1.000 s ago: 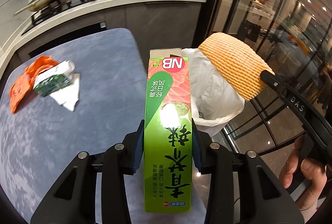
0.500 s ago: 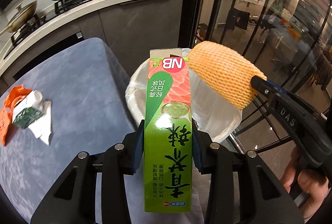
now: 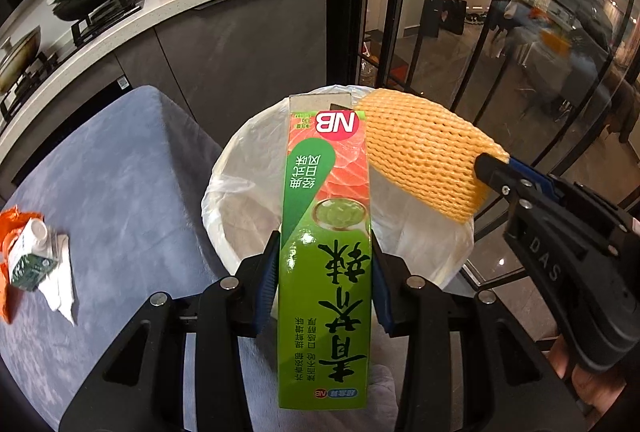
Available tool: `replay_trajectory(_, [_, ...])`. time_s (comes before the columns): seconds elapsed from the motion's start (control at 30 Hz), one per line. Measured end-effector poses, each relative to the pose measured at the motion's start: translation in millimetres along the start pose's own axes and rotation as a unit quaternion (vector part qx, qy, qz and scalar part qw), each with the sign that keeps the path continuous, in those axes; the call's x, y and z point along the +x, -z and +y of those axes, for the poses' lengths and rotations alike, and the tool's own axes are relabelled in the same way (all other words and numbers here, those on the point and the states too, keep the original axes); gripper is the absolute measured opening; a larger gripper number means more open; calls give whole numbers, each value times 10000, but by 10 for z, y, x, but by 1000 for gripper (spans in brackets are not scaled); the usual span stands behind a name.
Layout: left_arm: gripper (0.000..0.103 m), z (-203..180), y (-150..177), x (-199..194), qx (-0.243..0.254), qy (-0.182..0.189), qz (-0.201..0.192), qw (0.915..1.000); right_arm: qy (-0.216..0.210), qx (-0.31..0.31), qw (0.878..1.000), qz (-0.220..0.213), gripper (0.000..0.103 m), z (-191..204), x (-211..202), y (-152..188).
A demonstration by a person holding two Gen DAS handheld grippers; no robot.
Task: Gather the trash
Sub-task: 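Open both tools to drop the foam net and juice box into the bin, then move both open tools back to the table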
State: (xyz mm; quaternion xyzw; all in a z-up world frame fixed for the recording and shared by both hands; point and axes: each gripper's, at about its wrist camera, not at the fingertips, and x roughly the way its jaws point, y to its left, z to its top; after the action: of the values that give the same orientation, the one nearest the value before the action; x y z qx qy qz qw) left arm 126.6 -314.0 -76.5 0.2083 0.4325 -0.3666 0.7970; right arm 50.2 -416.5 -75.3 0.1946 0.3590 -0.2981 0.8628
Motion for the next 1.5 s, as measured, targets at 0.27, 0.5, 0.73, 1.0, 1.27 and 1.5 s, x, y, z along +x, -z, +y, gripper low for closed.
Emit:
replay_trajectory(0.27, [53, 17, -18, 0, 80, -51, -86, 9999, 55, -11, 9999, -97, 18, 32, -51, -29])
replay_trajectory(0.5, [65, 66, -18, -86, -9, -107, -232, 9997, -60, -28, 9996, -273, 26, 68, -174, -55])
replay_trajectory(0.73, [67, 206, 8, -234, -240, -185, -405, 9987, -193, -121, 9988, -445, 35, 163, -340, -84])
replay_trajectory(1.0, [74, 570, 152, -513, -728, -301, -596, 9951, -441, -287, 9970, -575, 44, 403, -519, -83])
replay_trajectory(1.27, [85, 1082, 402, -780, -1271, -623, -699, 9875, -778, -524, 9935, -640, 55, 767, -665, -3])
replay_trajectory(1.5, [93, 1683, 730, -1004, -1945, -885, -671, 9746, -1073, -922, 9880, -614, 61, 1210, -739, 106])
